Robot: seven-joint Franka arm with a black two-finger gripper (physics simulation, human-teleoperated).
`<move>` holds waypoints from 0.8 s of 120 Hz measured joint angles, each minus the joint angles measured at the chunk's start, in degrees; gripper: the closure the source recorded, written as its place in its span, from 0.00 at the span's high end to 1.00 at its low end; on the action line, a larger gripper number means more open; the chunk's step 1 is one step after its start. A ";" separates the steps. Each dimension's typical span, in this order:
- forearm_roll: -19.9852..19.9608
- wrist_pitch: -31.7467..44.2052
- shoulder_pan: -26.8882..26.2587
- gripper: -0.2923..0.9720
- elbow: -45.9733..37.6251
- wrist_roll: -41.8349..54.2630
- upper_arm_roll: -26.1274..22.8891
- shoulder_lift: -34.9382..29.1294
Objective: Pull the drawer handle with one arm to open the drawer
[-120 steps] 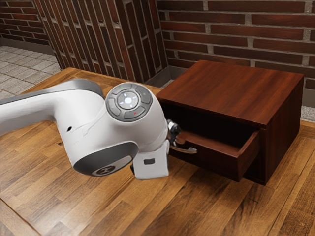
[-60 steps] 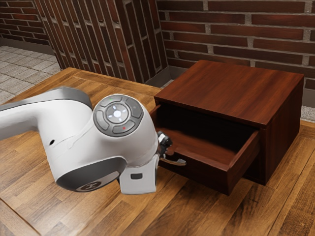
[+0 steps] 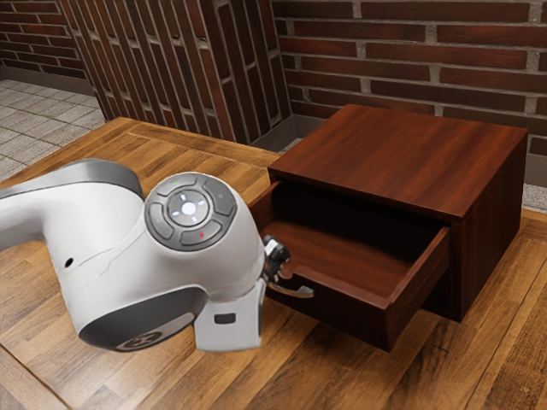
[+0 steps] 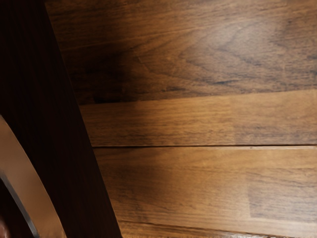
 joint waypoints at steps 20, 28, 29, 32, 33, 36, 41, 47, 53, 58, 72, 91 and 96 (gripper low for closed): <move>-0.12 -0.13 0.01 0.76 1.31 0.19 -0.22 -1.43; -0.69 -0.16 0.02 0.76 3.81 0.22 -0.35 -1.46; -0.85 -0.17 0.03 0.77 4.13 0.22 -0.35 -1.45; -1.35 -0.19 0.05 0.77 5.03 0.22 -0.31 -1.42; -1.54 -0.22 0.06 0.77 5.37 0.22 -0.29 -1.40; -2.19 -0.54 0.10 0.77 6.84 0.17 -0.20 -1.13; -3.15 -1.53 0.10 0.77 9.82 -0.03 0.01 0.03; -4.27 -3.44 0.14 0.77 14.26 -0.60 0.49 2.17; -5.29 -5.83 0.24 0.77 19.03 -1.68 1.29 4.65; -5.88 -8.17 0.36 0.77 22.96 -2.88 1.81 6.71; -6.95 -15.11 1.44 0.77 31.39 -7.48 2.88 9.30; -10.55 -27.01 3.43 0.77 42.37 -16.19 4.85 12.58; -11.12 -30.07 3.13 0.77 44.96 -18.87 5.73 13.89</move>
